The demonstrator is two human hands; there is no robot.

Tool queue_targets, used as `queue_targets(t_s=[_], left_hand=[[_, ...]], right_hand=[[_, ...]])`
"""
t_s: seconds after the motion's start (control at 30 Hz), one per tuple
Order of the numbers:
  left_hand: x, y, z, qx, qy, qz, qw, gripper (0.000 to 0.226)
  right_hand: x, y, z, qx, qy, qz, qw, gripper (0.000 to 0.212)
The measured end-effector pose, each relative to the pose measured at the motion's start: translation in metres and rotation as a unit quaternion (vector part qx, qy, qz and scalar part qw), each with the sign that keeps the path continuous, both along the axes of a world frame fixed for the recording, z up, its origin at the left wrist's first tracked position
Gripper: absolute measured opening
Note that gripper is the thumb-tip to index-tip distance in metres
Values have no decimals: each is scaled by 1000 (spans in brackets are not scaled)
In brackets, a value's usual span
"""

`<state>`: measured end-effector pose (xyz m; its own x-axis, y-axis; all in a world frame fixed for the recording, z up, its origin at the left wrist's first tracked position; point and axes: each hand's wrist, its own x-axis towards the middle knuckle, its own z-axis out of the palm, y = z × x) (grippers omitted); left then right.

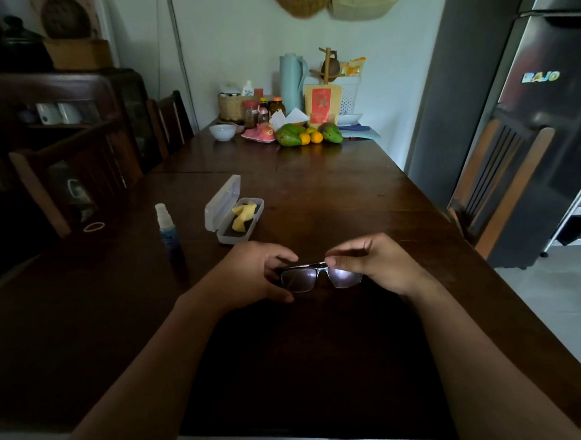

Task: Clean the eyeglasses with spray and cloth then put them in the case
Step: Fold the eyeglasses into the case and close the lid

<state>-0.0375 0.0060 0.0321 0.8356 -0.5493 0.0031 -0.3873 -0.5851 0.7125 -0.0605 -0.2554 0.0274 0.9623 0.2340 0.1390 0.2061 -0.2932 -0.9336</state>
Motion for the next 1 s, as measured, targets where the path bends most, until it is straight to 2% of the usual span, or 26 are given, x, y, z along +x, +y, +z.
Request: queue_targets(t_s=[0.1, 0.23, 0.43, 0.57, 0.7, 0.87, 0.93, 1.0], left_hand=[[-2, -2, 0, 4, -63, -28, 998, 47], [-3, -1, 4, 53, -121, -65, 989, 27], [-5, -2, 12, 80, -131, -64, 986, 12], [-1, -4, 13, 135, -152, -55, 978, 7], [3, 6, 17, 117, -167, -42, 978, 7], [11, 19, 22, 61, -140, 7, 988, 32], [17, 26, 26, 29, -153, 72, 985, 41], [25, 36, 31, 0, -212, 149, 966, 37]], right_hand=[[-1, -2, 3, -28, 5, 2, 1000, 29], [-3, 0, 2, -31, 10, 20, 999, 19], [-1, 7, 6, -12, 13, 36, 999, 24], [11, 13, 18, -105, 4, 58, 993, 22], [30, 18, 39, -233, 6, 92, 968, 25], [66, 48, 63, -438, -34, 62, 896, 28], [80, 59, 70, -458, -58, 54, 886, 19], [92, 64, 75, -436, -52, 75, 895, 18]])
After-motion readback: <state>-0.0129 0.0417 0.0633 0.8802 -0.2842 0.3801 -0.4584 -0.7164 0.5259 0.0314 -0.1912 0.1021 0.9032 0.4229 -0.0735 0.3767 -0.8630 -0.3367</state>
